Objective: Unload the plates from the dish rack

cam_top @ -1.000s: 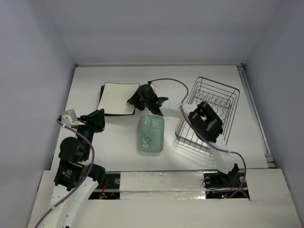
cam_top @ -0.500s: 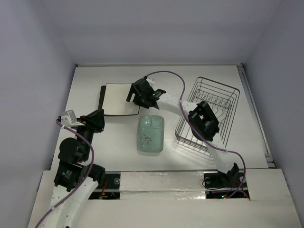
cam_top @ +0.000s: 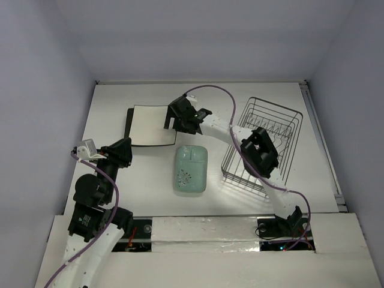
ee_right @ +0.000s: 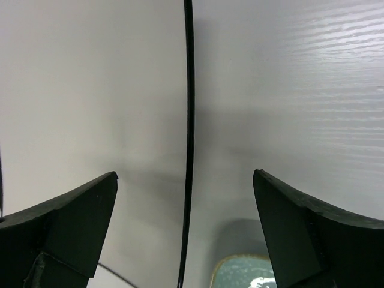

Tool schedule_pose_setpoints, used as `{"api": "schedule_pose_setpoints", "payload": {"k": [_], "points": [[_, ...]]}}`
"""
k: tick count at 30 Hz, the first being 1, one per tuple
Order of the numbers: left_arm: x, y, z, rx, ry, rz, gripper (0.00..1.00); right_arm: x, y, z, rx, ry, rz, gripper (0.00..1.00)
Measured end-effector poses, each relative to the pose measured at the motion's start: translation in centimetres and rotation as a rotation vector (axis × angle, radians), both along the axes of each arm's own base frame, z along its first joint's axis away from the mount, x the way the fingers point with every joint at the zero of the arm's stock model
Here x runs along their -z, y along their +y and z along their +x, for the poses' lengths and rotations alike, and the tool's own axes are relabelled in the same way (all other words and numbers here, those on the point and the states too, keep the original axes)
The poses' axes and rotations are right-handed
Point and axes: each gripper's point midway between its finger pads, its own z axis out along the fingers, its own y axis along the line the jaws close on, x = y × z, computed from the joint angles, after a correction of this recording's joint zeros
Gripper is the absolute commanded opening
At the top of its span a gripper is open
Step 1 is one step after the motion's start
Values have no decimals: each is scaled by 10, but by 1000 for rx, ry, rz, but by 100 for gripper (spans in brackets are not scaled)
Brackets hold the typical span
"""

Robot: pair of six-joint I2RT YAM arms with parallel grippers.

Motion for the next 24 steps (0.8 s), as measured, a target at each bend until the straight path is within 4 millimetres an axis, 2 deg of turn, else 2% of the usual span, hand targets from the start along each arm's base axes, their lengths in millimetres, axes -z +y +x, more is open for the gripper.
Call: {"api": "schedule_pose_setpoints", "payload": {"k": [4, 7, 8, 9, 10, 11, 12, 13, 16, 18, 19, 20, 23, 24], "points": [[0, 0, 0, 0, 0, 0, 26, -34, -16, -3, -4, -48, -10, 98], [0, 0, 0, 0, 0, 0, 27, -76, -34, -11, -7, -112, 0, 82], [0, 0, 0, 0, 0, 0, 28, -92, -41, -17, -8, -138, 7, 64], [0, 0, 0, 0, 0, 0, 29, -105, -49, -22, -11, -161, 11, 50], [0, 0, 0, 0, 0, 0, 35, -122, -59, -30, -11, -194, 26, 34], [0, 0, 0, 0, 0, 0, 39, -138, -69, -38, -13, -225, 35, 9], [0, 0, 0, 0, 0, 0, 43, -154, -81, -47, -15, -256, 45, 1], [0, 0, 0, 0, 0, -1, 50, -170, -92, -56, -9, -286, 62, 0], [0, 0, 0, 0, 1, -4, 62, -223, -127, -85, -7, -397, 109, 0], [0, 0, 0, 0, 2, -4, 66, -259, -150, -103, 2, -483, 153, 3], [0, 0, 0, 0, 2, -4, 68, -275, -163, -114, 7, -522, 175, 7], [0, 0, 0, 0, 2, -4, 69, -289, -176, -125, 16, -562, 195, 20], [0, 0, 0, 0, 3, -4, 71, -324, -216, -157, 48, -665, 250, 44], [0, 0, 0, 0, 3, -4, 72, -332, -228, -166, 63, -693, 266, 48]]}}
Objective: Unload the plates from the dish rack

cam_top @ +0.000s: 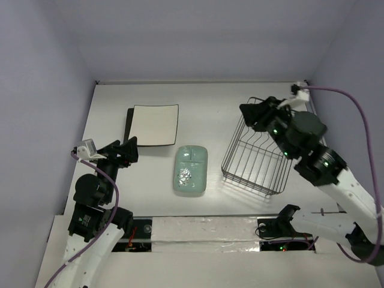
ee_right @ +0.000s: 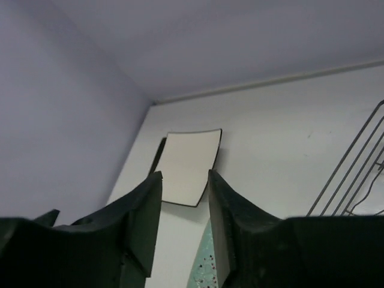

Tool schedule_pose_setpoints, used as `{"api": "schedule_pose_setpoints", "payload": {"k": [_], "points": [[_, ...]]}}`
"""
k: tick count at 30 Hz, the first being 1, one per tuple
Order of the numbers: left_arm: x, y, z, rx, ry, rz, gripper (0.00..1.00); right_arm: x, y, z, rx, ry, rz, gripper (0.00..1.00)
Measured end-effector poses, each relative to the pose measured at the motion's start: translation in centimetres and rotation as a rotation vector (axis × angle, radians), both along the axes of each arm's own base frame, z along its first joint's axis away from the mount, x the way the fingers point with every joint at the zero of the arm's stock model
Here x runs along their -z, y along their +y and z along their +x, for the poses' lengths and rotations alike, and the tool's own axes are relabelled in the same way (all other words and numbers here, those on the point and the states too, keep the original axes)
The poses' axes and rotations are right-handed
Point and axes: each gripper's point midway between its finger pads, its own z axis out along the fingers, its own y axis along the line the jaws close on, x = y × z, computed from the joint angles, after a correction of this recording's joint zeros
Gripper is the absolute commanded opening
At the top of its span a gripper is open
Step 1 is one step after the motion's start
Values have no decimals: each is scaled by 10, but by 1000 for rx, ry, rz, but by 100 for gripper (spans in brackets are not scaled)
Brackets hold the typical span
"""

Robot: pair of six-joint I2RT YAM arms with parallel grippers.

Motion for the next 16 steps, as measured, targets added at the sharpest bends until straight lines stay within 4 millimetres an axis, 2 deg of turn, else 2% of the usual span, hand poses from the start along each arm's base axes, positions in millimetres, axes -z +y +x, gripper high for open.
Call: {"api": "schedule_pose_setpoints", "payload": {"k": [1, 2, 5, 8, 10, 16], "points": [[0, 0, 0, 0, 0, 0, 72, -7, -11, -7, 14, -23, 12, 54], [0, 0, 0, 0, 1, 0, 73, -14, -24, -15, 35, -44, 31, 65], [1, 0, 0, 0, 4, 1, 73, -28, -61, -28, 136, -78, 66, 75], [2, 0, 0, 0, 8, 3, 73, -32, -91, -41, 215, -97, 85, 77], [3, 0, 0, 0, 11, 5, 73, -27, -104, -47, 248, -99, 82, 78], [2, 1, -1, -1, 5, 7, 69, -2, -121, -54, 292, -88, 37, 78]]}}
